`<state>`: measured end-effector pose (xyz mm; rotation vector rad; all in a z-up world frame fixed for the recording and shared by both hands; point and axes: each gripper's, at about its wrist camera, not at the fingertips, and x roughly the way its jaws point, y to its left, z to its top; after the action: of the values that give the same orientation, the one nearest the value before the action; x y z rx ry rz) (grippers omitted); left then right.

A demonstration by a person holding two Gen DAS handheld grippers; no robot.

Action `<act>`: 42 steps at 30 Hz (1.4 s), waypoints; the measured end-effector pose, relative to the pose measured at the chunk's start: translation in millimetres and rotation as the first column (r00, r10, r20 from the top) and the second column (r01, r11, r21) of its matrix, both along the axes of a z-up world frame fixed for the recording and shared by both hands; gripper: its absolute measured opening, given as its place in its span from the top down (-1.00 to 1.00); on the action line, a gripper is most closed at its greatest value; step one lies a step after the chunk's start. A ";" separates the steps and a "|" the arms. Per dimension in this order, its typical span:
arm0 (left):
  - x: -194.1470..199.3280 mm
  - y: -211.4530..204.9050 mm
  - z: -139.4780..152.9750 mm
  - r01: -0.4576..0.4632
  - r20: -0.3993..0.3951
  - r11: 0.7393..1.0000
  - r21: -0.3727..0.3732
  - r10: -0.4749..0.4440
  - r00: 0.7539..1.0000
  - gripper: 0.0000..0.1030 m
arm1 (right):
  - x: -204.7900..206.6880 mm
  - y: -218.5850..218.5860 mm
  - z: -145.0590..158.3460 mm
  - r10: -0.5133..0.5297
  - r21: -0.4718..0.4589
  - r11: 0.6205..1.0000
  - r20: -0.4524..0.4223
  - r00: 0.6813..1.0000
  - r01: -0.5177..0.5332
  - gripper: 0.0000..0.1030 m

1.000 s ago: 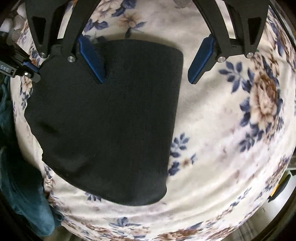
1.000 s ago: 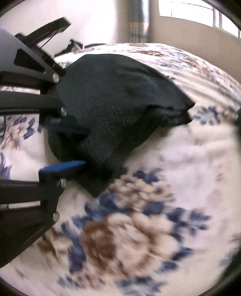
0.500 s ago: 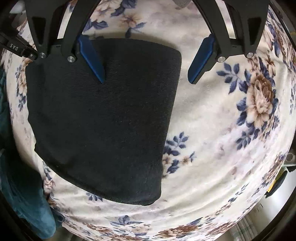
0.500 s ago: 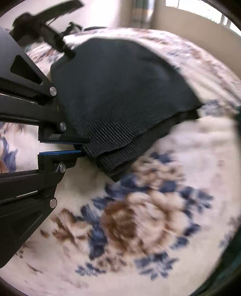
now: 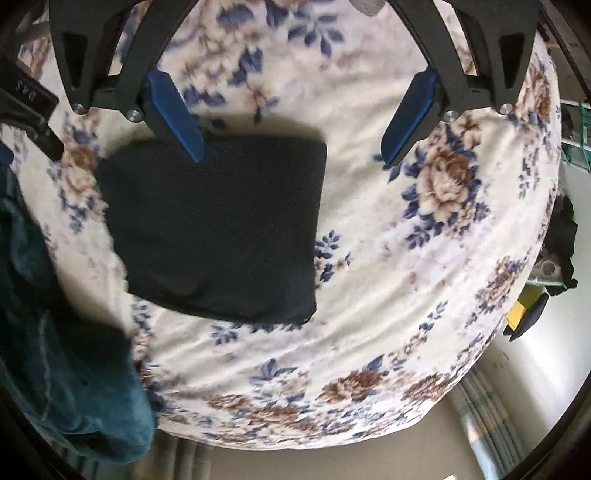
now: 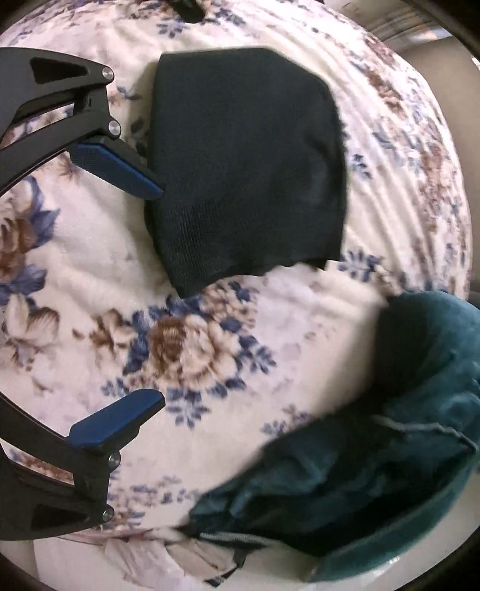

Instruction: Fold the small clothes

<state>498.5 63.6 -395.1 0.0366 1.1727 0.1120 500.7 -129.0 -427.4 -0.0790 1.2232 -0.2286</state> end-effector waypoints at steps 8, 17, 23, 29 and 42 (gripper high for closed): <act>-70.7 -19.0 110.9 0.015 0.080 1.000 0.016 -0.016 0.997 -0.91 | -71.9 0.9 123.3 0.000 0.013 1.000 0.115 0.993 -0.001 -1.00; -173.3 -34.0 236.9 0.007 0.185 1.000 -0.018 -0.004 0.983 -0.91 | -188.5 -10.3 276.9 0.015 0.015 1.000 0.247 0.969 -0.019 -1.00; -230.8 -48.3 302.5 0.014 0.244 1.000 -0.025 -0.007 0.970 -0.91 | -258.5 -17.2 361.2 0.039 0.011 0.999 0.319 0.947 -0.045 -1.00; -272.0 -60.7 339.9 0.025 0.294 1.000 -0.018 -0.019 0.956 -0.91 | -312.3 -19.5 424.5 0.067 0.027 0.996 0.388 0.919 -0.084 -1.00; -307.7 -68.3 369.1 -0.002 0.370 1.000 -0.010 0.005 0.929 -0.91 | -372.8 -35.8 473.3 0.086 0.041 0.992 0.444 0.892 -0.116 -1.00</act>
<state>190.8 -4.7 -26.0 0.0045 0.7946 0.1114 127.9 -164.8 45.9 -0.0293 0.7678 -0.1051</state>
